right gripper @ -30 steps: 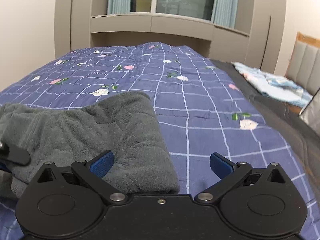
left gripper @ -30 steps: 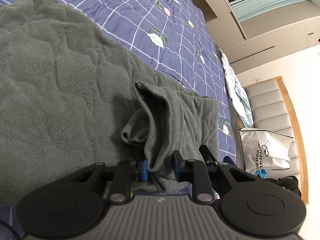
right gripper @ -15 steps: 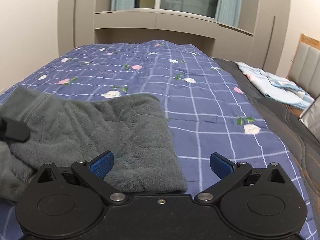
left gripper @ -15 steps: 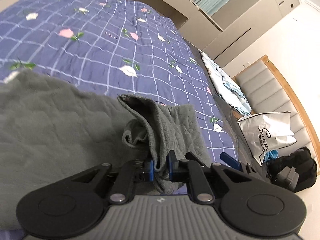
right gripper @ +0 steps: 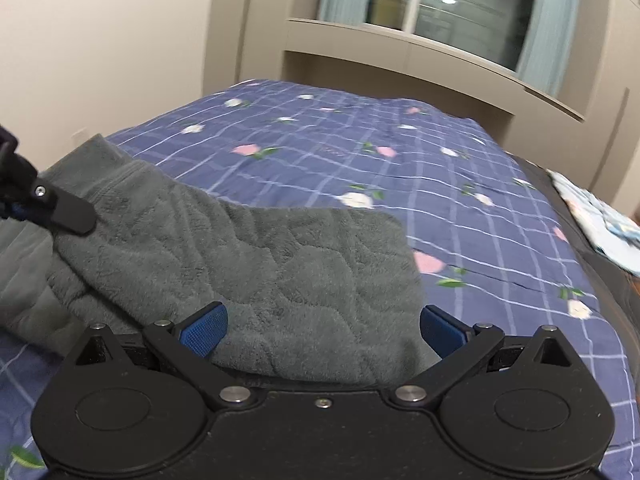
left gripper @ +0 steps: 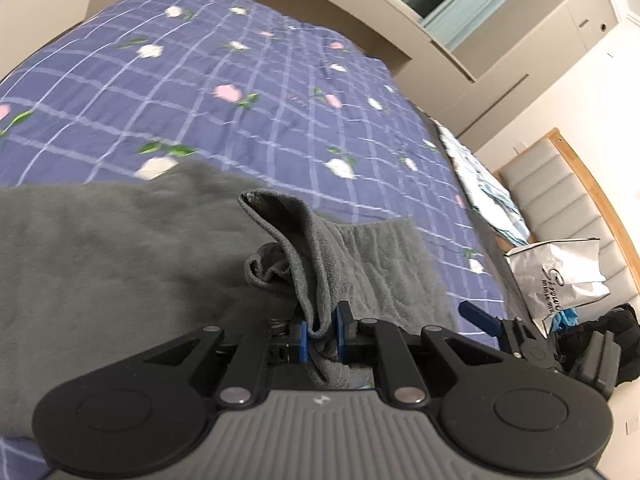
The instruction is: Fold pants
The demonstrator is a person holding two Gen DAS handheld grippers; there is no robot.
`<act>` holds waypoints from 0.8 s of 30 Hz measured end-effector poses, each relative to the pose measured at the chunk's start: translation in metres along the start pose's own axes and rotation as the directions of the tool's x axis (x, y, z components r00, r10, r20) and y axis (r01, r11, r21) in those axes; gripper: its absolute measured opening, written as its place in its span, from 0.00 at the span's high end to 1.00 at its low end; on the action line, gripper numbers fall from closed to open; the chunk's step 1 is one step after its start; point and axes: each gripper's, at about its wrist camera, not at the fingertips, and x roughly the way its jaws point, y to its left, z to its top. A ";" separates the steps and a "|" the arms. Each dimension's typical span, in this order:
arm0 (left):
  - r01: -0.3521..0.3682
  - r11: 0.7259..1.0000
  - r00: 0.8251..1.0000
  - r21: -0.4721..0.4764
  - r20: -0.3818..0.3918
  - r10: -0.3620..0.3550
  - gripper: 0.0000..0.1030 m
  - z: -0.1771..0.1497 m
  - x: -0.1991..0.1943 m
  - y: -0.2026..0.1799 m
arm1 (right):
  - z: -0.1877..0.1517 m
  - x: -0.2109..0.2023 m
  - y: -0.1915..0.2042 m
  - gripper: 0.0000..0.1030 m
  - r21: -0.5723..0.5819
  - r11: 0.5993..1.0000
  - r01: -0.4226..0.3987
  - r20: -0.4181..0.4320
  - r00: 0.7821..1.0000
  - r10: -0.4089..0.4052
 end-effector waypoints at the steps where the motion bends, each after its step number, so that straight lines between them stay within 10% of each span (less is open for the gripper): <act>1: -0.007 1.000 1.000 -0.006 -0.004 0.007 0.88 -0.002 0.001 0.008 | -0.001 0.001 0.005 0.01 -0.009 1.000 -0.005 -0.004 1.000 0.005; 20: -0.034 0.997 0.999 -0.064 0.016 0.035 0.73 -0.016 -0.006 0.033 | -0.021 -0.008 0.027 0.01 -0.008 1.000 -0.007 0.030 1.000 0.008; 24: -0.067 0.997 0.998 -0.032 0.011 0.067 0.97 -0.021 -0.002 0.026 | -0.020 -0.011 0.037 0.01 -0.016 1.000 -0.023 0.039 0.999 0.024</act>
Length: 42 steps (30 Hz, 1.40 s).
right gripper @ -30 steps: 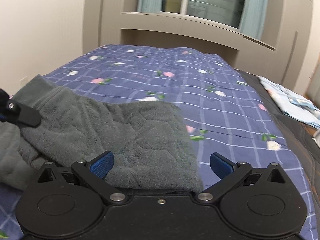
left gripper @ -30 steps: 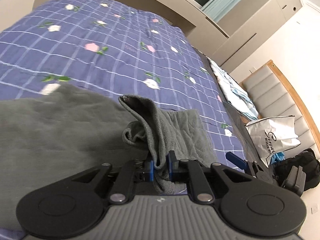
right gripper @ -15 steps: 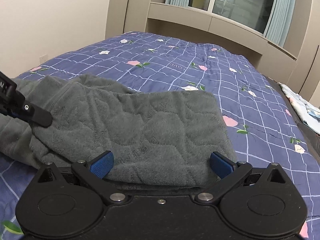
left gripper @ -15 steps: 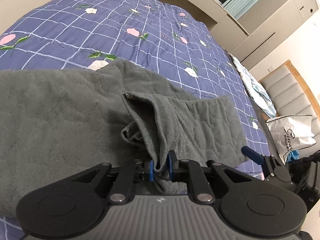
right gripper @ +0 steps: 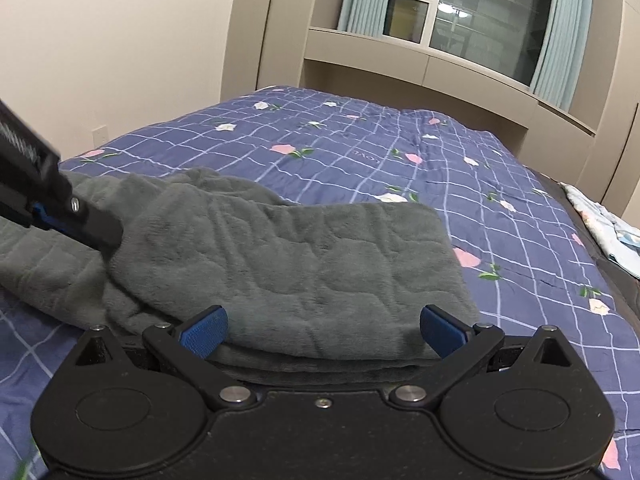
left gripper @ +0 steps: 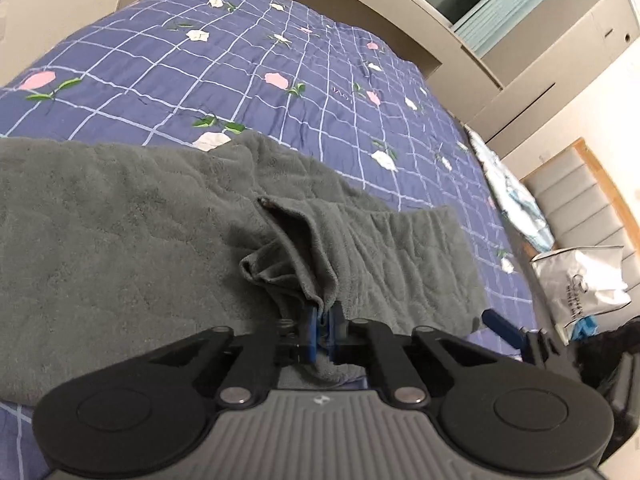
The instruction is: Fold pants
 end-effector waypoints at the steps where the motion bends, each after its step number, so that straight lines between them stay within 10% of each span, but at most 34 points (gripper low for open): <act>1: 0.002 1.000 1.000 -0.003 0.002 -0.002 0.97 -0.001 -0.001 -0.001 | 0.002 0.000 0.003 0.01 0.001 1.000 -0.004 0.002 1.000 0.003; 17: -0.012 0.999 0.999 -0.036 -0.039 0.011 0.96 -0.013 0.002 0.015 | 0.013 0.034 0.030 0.01 -0.025 1.000 -0.013 -0.059 0.998 0.012; 30: -0.147 0.989 0.987 -0.017 0.066 0.148 0.18 -0.006 -0.074 0.050 | 0.037 0.043 0.072 0.01 -0.017 1.000 0.001 -0.031 1.000 -0.002; 42: -0.297 0.952 0.943 -0.070 0.134 0.304 0.01 -0.016 -0.126 0.099 | 0.047 0.023 0.094 0.01 0.048 0.995 0.089 0.019 0.996 -0.090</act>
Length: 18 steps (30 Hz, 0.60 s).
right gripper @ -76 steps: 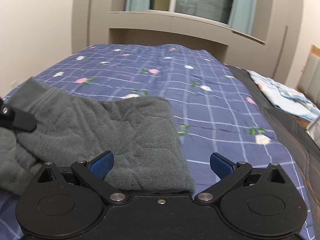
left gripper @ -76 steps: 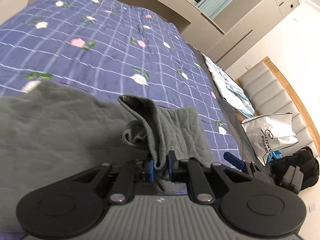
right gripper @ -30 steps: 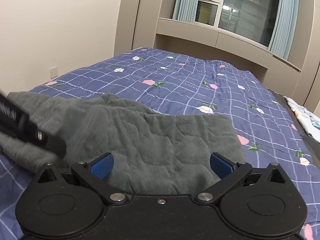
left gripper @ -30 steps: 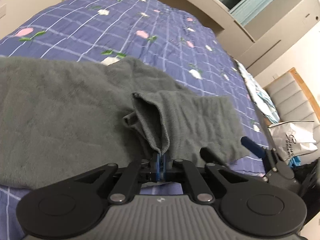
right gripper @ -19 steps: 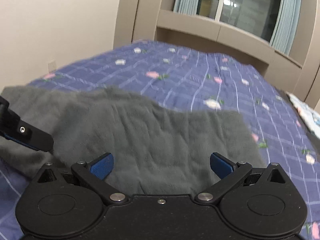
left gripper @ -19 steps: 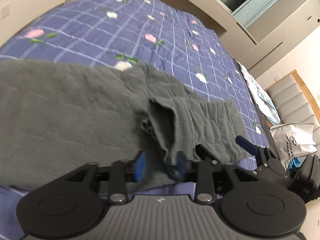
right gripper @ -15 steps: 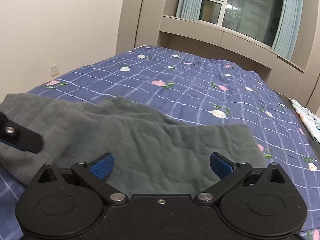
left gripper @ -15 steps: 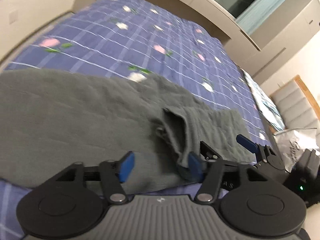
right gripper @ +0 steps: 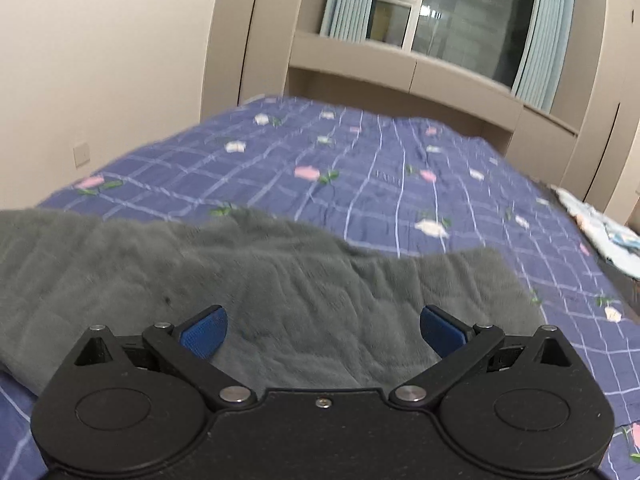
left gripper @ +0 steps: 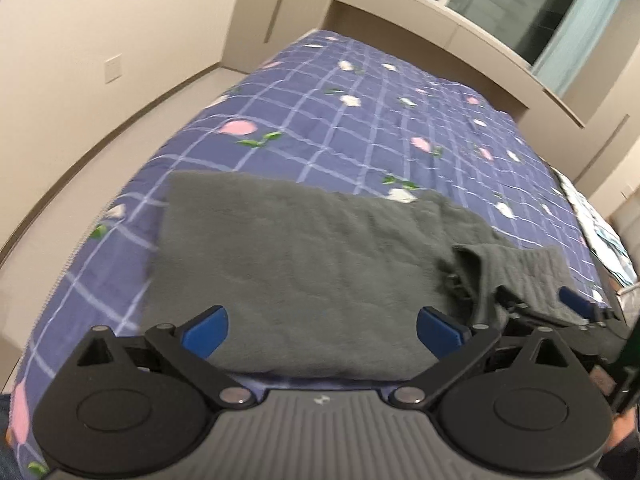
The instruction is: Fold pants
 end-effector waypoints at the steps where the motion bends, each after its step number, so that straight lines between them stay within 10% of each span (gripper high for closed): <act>1: -0.015 1.000 1.000 -0.010 -0.003 0.015 0.01 -0.003 0.000 0.007 | 0.000 0.000 0.004 0.01 -0.006 1.000 0.002 -0.002 1.000 -0.002; 8: -0.129 0.981 0.991 -0.145 -0.034 0.126 0.01 -0.034 0.006 0.072 | -0.022 0.024 0.025 0.01 -0.049 0.999 0.000 -0.098 0.995 -0.005; 18: -0.010 0.972 0.999 -0.236 0.040 0.020 0.01 -0.027 0.024 0.072 | -0.041 0.021 0.032 0.01 0.001 0.999 0.053 -0.016 0.998 -0.053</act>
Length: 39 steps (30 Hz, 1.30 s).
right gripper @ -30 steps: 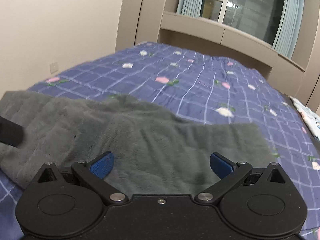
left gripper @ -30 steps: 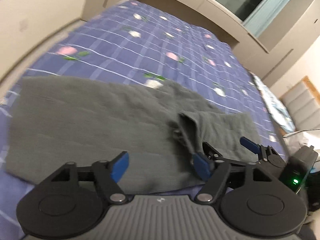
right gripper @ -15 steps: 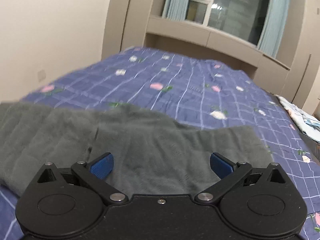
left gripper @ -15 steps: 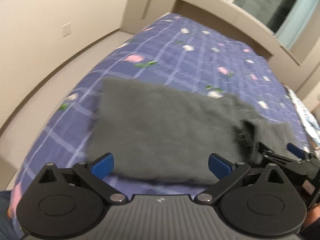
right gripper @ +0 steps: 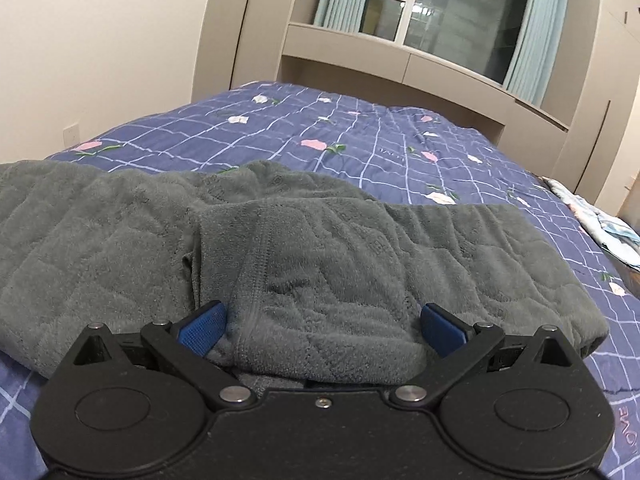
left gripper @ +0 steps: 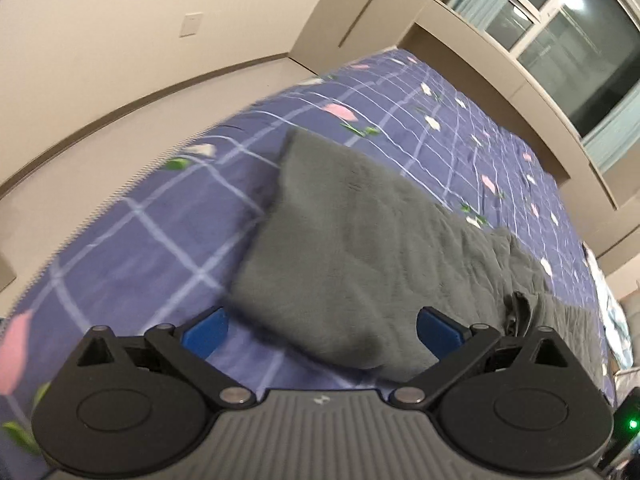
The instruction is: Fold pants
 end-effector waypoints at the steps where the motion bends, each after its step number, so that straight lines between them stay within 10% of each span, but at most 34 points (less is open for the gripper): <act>1: -0.009 1.000 1.000 0.015 0.000 0.009 0.01 0.000 0.005 -0.007 | -0.001 0.000 0.000 0.00 0.009 1.000 0.003 0.003 1.000 -0.003; 12: 0.007 0.991 0.994 0.136 0.109 -0.022 0.01 0.000 0.007 -0.057 | -0.001 0.002 0.006 0.00 0.028 0.999 0.035 -0.009 0.999 -0.034; 26: -0.061 0.997 0.998 0.037 0.028 0.060 0.01 0.010 0.016 -0.002 | -0.004 0.002 0.004 0.00 0.041 0.999 0.029 0.005 1.000 -0.029; 39: 0.167 0.975 0.986 -0.143 0.019 -0.166 0.01 0.018 0.023 0.032 | -0.007 0.001 -0.002 0.00 0.077 0.997 -0.001 0.019 1.000 0.000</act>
